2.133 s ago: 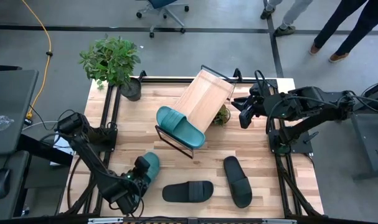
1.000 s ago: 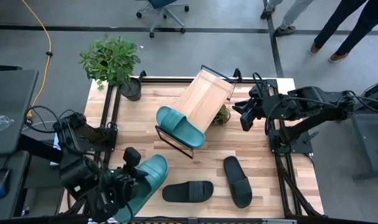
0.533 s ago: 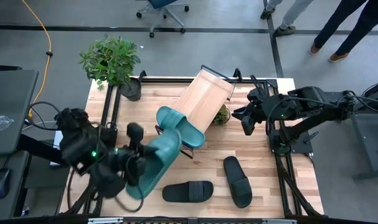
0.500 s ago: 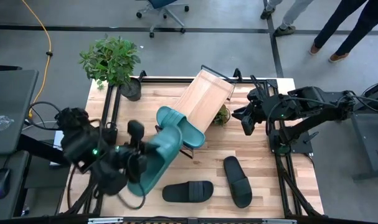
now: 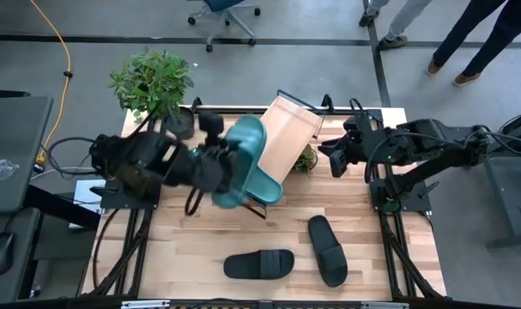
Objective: Pick and place slides into the shelf
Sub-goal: Put the blue slide on the shelf
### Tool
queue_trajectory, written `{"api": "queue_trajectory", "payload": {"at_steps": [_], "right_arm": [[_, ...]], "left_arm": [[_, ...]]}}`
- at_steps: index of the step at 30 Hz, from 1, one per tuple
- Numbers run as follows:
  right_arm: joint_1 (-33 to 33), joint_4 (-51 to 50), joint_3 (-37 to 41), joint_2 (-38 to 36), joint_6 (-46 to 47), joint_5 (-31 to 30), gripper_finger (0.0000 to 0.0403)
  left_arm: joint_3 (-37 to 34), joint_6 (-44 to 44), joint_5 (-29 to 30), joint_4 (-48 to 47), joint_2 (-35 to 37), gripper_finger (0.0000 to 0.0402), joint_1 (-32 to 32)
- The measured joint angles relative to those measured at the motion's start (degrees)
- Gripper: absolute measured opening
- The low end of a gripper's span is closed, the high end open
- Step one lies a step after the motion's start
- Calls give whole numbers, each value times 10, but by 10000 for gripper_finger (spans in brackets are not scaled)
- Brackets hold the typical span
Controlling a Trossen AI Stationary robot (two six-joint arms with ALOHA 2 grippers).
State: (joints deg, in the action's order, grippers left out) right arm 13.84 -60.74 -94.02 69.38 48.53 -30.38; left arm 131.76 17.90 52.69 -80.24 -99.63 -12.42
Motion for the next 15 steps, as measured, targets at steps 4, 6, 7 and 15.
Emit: {"api": "queue_trajectory", "payload": {"at_steps": [4, 6, 7, 15], "right_arm": [[-23, 57, 0, 4, -25, 35, 145], [-38, 81, 0, 4, -29, 43, 173], [-46, 90, 0, 4, -33, 43, 186], [-113, 175, 0, 16, -34, 76, 250]], "left_arm": [[0, 38, 0, 51, 0, 0, 56], [-1, 52, 0, 72, 0, 0, 81], [-2, 58, 0, 82, 0, 0, 93], [-3, 75, -9, 117, 0, 0, 163]]}}
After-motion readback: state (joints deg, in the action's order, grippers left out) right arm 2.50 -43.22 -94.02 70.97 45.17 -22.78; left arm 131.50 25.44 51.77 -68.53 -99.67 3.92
